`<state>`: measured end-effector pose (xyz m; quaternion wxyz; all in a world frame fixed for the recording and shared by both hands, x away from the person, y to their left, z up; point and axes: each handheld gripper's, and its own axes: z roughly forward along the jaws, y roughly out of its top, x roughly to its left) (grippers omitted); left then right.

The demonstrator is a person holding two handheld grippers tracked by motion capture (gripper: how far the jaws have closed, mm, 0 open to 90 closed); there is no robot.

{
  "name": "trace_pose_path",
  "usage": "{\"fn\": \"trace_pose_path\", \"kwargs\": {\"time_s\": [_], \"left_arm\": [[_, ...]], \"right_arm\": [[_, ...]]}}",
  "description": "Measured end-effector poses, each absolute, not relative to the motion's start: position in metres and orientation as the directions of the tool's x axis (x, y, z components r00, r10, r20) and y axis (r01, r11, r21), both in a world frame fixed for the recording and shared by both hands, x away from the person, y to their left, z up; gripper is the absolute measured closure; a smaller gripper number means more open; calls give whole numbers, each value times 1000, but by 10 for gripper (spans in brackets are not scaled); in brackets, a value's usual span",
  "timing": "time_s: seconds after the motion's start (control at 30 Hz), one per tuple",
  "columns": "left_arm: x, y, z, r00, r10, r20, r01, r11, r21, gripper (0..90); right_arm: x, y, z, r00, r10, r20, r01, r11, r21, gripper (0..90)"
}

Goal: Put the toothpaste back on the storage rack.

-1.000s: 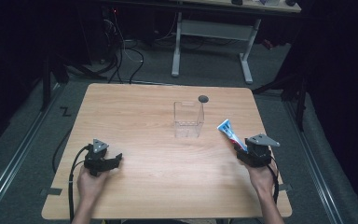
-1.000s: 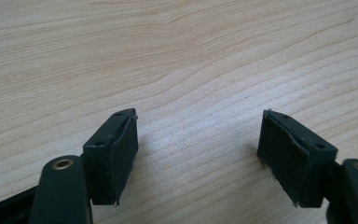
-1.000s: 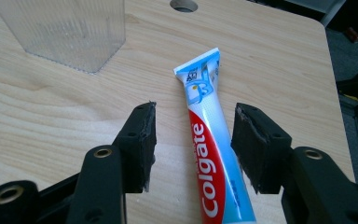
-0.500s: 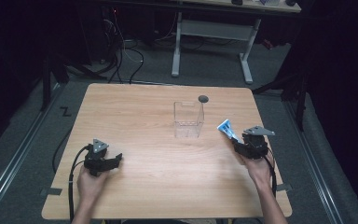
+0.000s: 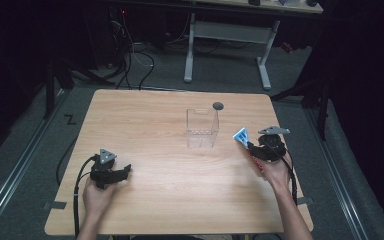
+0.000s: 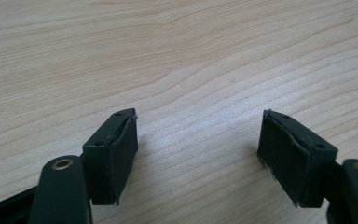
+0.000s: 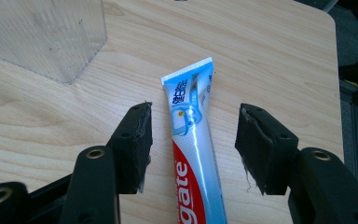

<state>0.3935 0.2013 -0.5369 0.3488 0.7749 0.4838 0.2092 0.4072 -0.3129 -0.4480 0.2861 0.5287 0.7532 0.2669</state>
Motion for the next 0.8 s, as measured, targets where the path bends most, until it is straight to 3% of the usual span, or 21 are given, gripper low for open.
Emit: {"fn": "trace_pose_path", "kwargs": {"time_s": [0.8], "left_arm": [[394,201,-537,444,896,-13,604,-288,743,288]], "right_arm": [[447,-298,-457,-319,931,-179,710,360,605,446]]}}
